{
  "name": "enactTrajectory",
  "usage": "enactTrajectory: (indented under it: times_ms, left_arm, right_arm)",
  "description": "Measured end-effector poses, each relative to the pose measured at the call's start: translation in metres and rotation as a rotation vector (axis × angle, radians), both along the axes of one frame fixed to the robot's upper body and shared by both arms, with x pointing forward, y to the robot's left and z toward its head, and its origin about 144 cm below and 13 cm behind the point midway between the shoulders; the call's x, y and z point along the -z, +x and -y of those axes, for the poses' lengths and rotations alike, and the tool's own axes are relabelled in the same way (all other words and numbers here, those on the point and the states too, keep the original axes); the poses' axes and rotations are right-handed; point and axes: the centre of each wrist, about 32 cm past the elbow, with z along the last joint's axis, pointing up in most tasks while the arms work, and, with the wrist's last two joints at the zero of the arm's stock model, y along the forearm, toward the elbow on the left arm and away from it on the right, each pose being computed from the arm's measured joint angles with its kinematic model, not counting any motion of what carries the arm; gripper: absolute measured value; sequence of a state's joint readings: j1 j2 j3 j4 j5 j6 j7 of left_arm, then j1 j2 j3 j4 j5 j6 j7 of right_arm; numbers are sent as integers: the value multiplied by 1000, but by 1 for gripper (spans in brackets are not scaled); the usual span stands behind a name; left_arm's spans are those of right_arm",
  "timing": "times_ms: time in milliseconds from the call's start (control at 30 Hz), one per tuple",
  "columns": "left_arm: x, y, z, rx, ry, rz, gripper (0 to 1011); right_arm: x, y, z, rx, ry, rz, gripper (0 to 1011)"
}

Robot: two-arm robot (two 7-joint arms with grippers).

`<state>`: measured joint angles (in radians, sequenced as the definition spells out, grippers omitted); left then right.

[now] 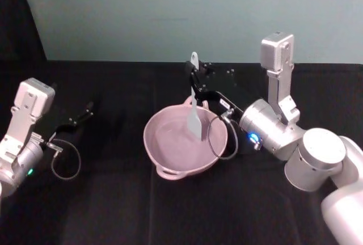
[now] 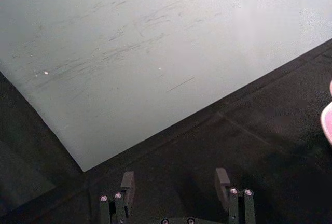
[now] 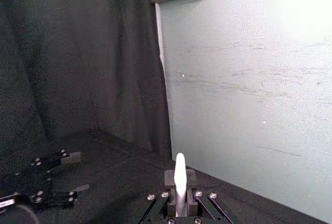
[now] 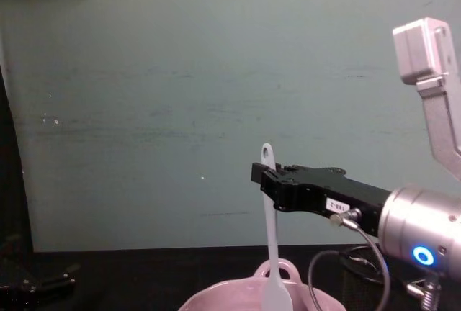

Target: Use the one hand to pick up the spoon and stir the clear water in the bowl.

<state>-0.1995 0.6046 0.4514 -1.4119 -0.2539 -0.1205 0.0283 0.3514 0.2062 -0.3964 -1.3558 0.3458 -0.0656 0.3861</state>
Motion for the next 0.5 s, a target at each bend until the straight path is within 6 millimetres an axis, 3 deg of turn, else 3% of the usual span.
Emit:
enactTrajectory:
  times_ms: [267,500]
  left_arm:
    - [0,0,0,0,0,0,1011]
    - [0,0,0,0,0,0,1011]
  right_arm:
    - [1,-17,-1,-27,11,1,114]
    - [3,-24,-13,-71,12,-7,114]
